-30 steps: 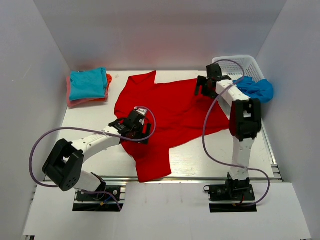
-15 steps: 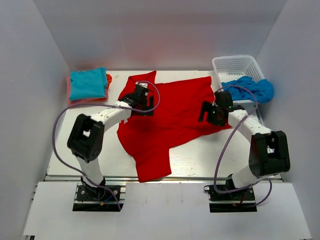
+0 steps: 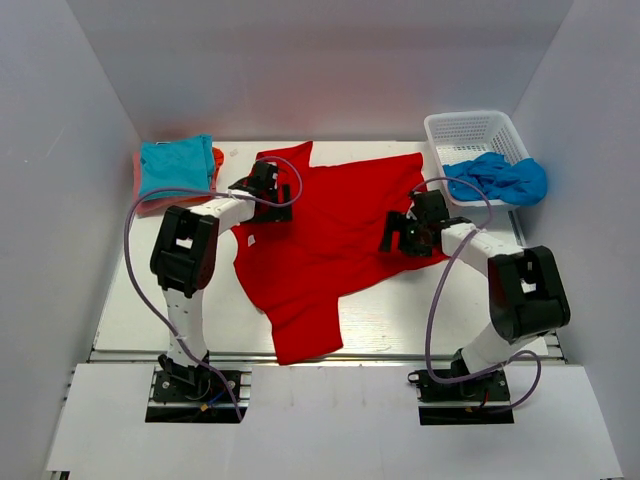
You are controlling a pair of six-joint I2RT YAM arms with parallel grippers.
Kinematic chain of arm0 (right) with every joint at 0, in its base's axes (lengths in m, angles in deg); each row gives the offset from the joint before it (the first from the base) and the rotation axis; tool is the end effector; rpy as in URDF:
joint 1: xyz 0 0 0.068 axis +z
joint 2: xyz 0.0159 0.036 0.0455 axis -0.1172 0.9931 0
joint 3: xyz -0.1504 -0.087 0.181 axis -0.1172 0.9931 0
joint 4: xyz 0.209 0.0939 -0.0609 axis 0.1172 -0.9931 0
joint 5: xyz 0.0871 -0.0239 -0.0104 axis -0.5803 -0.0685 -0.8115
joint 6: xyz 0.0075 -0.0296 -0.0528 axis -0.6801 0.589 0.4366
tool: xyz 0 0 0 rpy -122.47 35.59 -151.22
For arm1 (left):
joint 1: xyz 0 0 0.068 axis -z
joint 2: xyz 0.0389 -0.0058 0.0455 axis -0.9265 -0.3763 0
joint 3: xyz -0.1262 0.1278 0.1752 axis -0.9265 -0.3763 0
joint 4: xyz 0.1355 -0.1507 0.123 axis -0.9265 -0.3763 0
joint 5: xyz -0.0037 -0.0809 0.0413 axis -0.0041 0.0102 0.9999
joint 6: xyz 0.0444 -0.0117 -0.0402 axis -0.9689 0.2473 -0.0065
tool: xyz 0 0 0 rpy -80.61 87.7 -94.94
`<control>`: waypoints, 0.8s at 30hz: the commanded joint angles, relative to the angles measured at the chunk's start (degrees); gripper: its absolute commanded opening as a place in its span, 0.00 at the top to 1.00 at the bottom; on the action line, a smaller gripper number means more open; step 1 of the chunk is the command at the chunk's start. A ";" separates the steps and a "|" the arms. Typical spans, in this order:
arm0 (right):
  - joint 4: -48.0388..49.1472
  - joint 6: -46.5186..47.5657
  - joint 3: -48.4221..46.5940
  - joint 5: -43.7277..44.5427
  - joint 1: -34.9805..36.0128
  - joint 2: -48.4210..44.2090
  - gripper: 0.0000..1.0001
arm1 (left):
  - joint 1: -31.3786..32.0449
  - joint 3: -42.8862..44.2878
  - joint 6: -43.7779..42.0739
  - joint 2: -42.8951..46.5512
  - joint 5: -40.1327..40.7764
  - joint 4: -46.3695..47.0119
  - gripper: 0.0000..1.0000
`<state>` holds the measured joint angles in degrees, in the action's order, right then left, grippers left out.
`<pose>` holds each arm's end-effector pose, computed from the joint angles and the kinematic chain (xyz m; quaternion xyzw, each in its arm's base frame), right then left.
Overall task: Fold and stack the t-shirts
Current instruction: Flatten out the tshirt
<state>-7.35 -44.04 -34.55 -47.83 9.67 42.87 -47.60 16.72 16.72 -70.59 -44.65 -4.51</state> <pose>0.2941 0.0916 0.1695 0.0112 0.9426 0.1511 0.2975 0.3827 -0.1340 0.1460 -0.0065 0.9580 -0.0215 0.2860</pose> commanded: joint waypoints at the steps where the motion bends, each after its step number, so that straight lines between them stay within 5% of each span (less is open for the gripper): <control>1: 1.83 -0.38 0.73 -0.24 0.73 -1.45 0.10 | -0.78 1.91 0.24 -0.51 -4.36 3.10 0.00; 9: 5.09 -0.38 4.96 0.20 3.36 -9.98 0.10 | -2.89 2.53 0.24 -5.26 -5.50 3.19 0.00; 24: 7.72 -0.91 4.09 -1.12 6.53 -2.60 0.10 | -4.03 3.67 -0.81 -5.79 -7.87 2.67 0.00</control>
<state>-2.17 -44.81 -29.53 -48.14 15.20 39.90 -51.21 20.54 16.15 -74.35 -50.29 1.04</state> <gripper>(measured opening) 0.904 0.998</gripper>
